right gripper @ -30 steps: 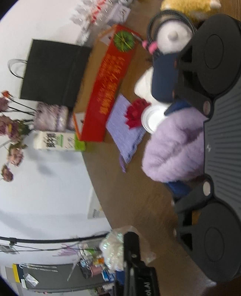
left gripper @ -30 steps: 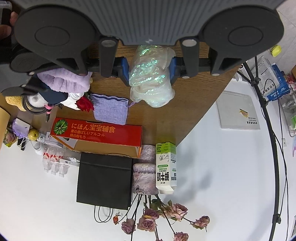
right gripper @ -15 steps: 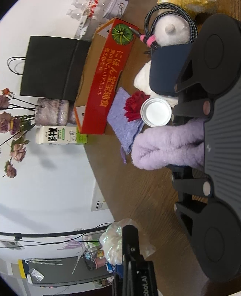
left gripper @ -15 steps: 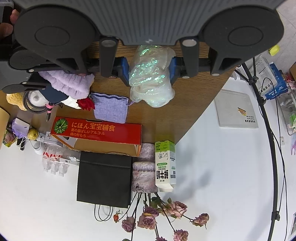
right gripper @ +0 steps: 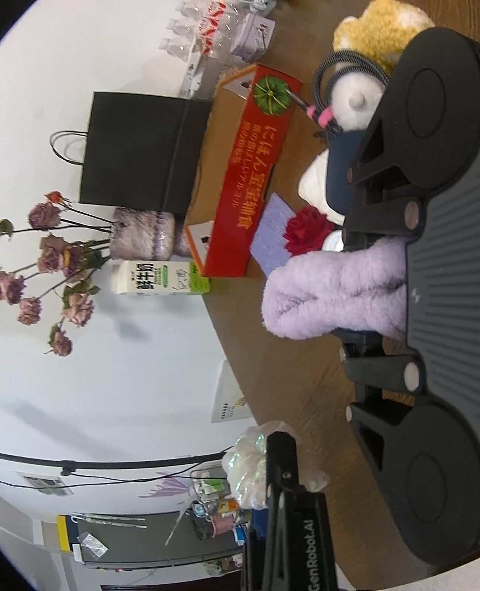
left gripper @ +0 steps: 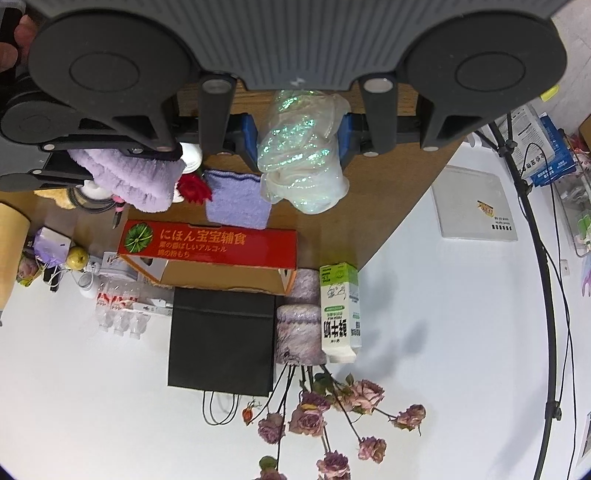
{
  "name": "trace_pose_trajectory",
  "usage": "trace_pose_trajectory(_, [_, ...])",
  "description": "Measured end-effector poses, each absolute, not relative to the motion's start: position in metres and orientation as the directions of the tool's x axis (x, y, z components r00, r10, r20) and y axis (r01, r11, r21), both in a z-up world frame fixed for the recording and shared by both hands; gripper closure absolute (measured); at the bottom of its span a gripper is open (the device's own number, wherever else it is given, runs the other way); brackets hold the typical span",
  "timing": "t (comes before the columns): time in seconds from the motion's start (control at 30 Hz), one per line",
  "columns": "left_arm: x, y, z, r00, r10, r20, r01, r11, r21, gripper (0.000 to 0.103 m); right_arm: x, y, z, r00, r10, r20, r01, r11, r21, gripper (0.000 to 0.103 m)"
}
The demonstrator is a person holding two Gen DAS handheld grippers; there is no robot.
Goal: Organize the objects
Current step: 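Carry the bag and headband with both tools over the red box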
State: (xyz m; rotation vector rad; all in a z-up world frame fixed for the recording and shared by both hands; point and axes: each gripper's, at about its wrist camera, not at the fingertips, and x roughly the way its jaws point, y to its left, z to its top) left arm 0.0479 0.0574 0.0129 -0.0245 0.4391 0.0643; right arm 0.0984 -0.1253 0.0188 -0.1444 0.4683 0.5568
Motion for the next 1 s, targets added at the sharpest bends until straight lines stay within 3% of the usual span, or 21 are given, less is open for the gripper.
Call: trace_pose_trajectory(1.0, [0.128,0.021,0.062,0.921,0.006,-0.390,-0.014,1.000,-0.017,0.061,0.151,-0.161,0.077,0.836,0.420,-0.353,-0.454,0.891,-0.015,0.076])
